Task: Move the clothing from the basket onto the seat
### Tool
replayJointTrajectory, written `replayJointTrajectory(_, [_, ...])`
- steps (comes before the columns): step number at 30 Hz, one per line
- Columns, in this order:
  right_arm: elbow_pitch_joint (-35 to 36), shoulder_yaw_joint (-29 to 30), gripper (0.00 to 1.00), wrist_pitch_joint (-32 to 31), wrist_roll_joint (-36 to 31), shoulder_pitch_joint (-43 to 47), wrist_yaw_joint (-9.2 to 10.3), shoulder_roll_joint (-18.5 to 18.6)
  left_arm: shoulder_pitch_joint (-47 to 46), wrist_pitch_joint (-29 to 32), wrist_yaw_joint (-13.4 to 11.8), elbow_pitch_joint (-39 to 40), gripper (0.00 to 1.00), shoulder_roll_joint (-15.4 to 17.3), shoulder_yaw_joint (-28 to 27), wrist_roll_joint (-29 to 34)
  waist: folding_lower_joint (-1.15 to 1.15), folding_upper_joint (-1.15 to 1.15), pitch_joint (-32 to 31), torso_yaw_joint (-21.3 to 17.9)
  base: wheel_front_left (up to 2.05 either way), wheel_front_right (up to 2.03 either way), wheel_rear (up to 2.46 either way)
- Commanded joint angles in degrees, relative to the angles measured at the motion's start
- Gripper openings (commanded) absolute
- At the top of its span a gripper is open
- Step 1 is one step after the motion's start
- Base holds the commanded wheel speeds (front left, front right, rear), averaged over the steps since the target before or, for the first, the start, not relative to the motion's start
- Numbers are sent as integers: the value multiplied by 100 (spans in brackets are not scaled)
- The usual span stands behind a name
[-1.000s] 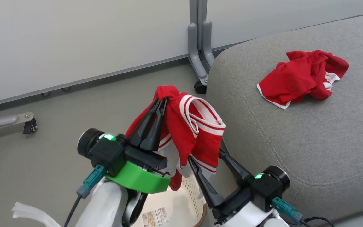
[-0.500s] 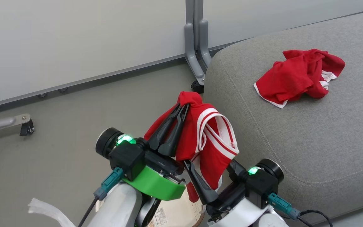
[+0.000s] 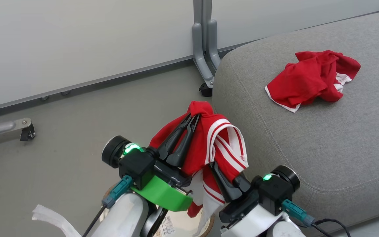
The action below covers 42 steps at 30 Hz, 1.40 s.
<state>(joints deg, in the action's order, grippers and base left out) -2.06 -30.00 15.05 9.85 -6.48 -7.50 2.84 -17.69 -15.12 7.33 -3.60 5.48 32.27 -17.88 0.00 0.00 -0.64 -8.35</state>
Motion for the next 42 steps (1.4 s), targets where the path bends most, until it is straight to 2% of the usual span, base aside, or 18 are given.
replayJointTrajectory(1, [34,31,0,20,-43,11,2,9,-51,-3,26,-8,0,40,-6,2,0,0,5,12,0,0,0])
replayJointTrajectory(5, [60,73,0,20,-76,55,2,9,56,-3,26,-104,0,46,-35,-10,0,0,9,38,0,0,0])
replayJointTrajectory(6, [59,84,0,20,-86,61,2,9,72,-3,26,-153,22,60,0,-15,0,0,6,45,0,0,0])
replayJointTrajectory(7, [56,94,0,20,-96,67,2,9,80,-2,26,-215,51,81,69,-44,0,0,3,51,0,0,0])
replayJointTrajectory(8, [50,112,0,20,-107,80,2,9,51,-3,26,-237,100,88,76,-39,0,0,0,61,0,0,0])
replayJointTrajectory(32, [148,295,0,19,-216,100,2,8,-63,-2,26,-457,100,92,8,-32,0,0,35,-27,0,0,0])
replayJointTrajectory(38, [257,374,0,19,-312,85,2,9,-34,-2,25,-475,100,136,12,-19,0,0,68,-213,0,0,0])
replayJointTrajectory(42, [433,454,0,19,-390,41,2,8,-16,-2,25,-483,100,202,41,-17,0,0,124,-480,0,0,0])
